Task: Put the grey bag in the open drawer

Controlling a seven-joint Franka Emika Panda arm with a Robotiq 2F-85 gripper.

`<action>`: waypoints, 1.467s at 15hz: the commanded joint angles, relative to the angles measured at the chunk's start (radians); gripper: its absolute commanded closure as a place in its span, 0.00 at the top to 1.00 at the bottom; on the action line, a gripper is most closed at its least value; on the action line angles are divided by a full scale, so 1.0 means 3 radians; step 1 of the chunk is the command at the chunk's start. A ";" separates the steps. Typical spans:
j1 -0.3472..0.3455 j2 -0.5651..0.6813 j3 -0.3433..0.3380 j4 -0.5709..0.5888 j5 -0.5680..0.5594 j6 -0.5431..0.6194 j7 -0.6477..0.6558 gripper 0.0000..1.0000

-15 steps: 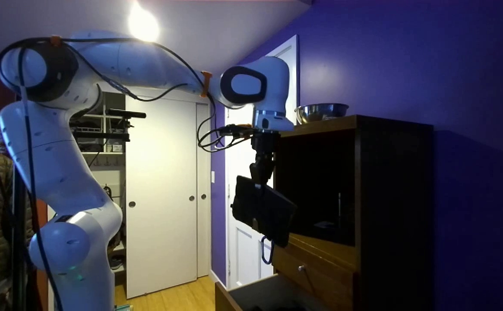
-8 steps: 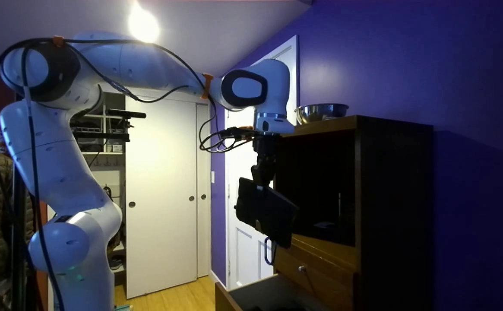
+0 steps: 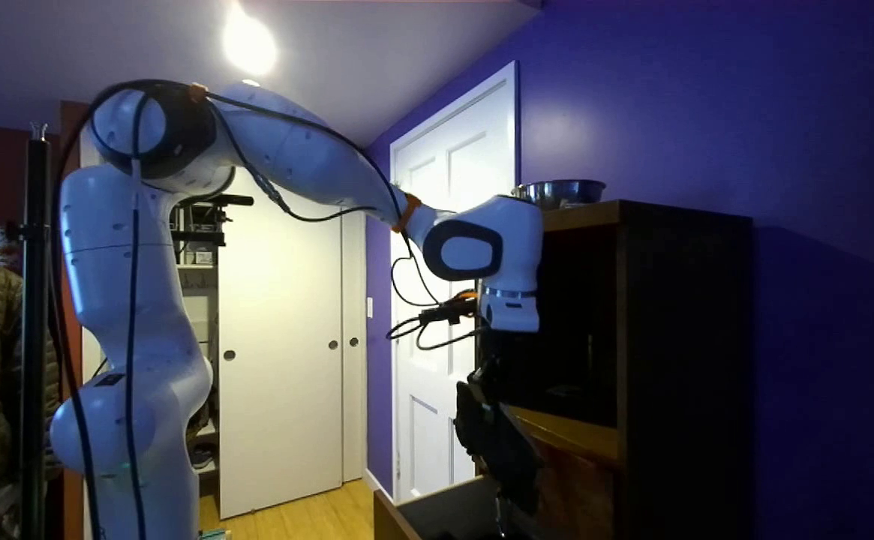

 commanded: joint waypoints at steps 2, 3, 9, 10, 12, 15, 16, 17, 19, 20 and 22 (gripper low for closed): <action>0.0057 0.0205 -0.0085 -0.0090 0.0234 0.0355 0.0204 0.03; 0.0068 0.0206 -0.0085 -0.0152 0.0227 0.0444 0.0233 0.03; 0.0104 0.0103 -0.0102 -0.0321 0.0330 0.0391 0.0097 0.54; 0.0106 0.0050 -0.0111 -0.0348 0.0383 0.0378 0.0033 0.60; 0.0104 -0.0033 -0.0126 -0.0377 0.0448 0.0310 -0.0106 0.74; 0.0089 -0.0203 -0.0195 -0.0373 0.0447 -0.0169 -0.0680 0.95; 0.0064 -0.0261 -0.0206 -0.0381 0.0301 -0.0403 -0.0770 0.99; 0.0042 -0.0336 -0.0210 -0.0411 0.0171 -0.0612 -0.0860 1.00; 0.0028 -0.0453 -0.0181 -0.0475 -0.0079 -0.0884 -0.1026 1.00; 0.0044 -0.0489 -0.0154 -0.0492 -0.0162 -0.0966 -0.1129 1.00; 0.0017 -0.0355 -0.0156 -0.0390 -0.0068 -0.0918 -0.1030 1.00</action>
